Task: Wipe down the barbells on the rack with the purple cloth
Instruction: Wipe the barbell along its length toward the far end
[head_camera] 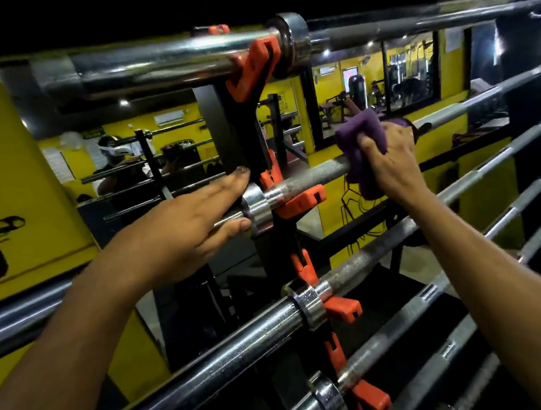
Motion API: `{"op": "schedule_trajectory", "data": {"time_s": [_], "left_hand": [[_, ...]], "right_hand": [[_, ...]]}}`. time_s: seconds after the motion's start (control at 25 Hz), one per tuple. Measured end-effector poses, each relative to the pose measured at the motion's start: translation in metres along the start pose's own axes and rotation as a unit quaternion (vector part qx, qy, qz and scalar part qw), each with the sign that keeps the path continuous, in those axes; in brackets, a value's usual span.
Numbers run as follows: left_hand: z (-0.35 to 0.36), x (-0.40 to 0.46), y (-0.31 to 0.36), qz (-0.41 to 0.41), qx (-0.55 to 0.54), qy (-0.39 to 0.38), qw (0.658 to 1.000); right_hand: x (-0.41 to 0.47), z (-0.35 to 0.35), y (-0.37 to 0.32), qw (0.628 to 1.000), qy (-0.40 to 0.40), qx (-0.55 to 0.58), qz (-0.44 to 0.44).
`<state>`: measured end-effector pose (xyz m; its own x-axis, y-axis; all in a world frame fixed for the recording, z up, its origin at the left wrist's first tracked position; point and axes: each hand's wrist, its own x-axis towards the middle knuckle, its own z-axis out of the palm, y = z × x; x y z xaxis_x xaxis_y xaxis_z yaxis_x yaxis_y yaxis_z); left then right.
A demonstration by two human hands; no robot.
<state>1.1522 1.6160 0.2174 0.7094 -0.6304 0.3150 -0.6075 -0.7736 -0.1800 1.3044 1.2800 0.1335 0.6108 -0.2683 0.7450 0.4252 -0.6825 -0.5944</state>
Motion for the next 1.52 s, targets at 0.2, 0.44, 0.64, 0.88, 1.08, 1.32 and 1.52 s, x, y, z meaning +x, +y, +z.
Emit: {"op": "schedule_trajectory", "data": {"time_s": [0.2,0.44,0.64,0.88,1.08,1.32,1.52], "left_hand": [[0.002,0.000,0.005,-0.013,0.045,0.010,0.999],[-0.016,-0.045,-0.008,0.017,0.043,0.017,0.999],[-0.023,-0.088,-0.032,-0.043,0.041,-0.013,0.998],[-0.020,-0.093,-0.039,-0.052,0.027,-0.018,0.998],[-0.019,-0.094,-0.039,-0.060,0.031,-0.009,0.998],[-0.017,-0.092,-0.042,-0.050,0.023,0.001,0.999],[-0.016,-0.093,-0.045,-0.033,-0.010,0.026,0.999]], "right_hand": [[-0.041,-0.010,-0.055,0.970,-0.098,0.024,-0.223],[-0.018,-0.031,-0.131,0.903,-0.284,-0.070,-0.315],[0.002,-0.019,-0.175,0.874,-0.371,-0.180,-0.256],[-0.013,-0.018,-0.171,0.900,-0.311,-0.171,-0.255],[-0.013,-0.066,-0.166,0.903,-0.275,-0.139,-0.300],[-0.074,-0.006,-0.214,0.928,-0.214,-0.039,-0.302],[-0.034,0.034,-0.248,0.893,-0.378,-0.165,-0.179]]}}
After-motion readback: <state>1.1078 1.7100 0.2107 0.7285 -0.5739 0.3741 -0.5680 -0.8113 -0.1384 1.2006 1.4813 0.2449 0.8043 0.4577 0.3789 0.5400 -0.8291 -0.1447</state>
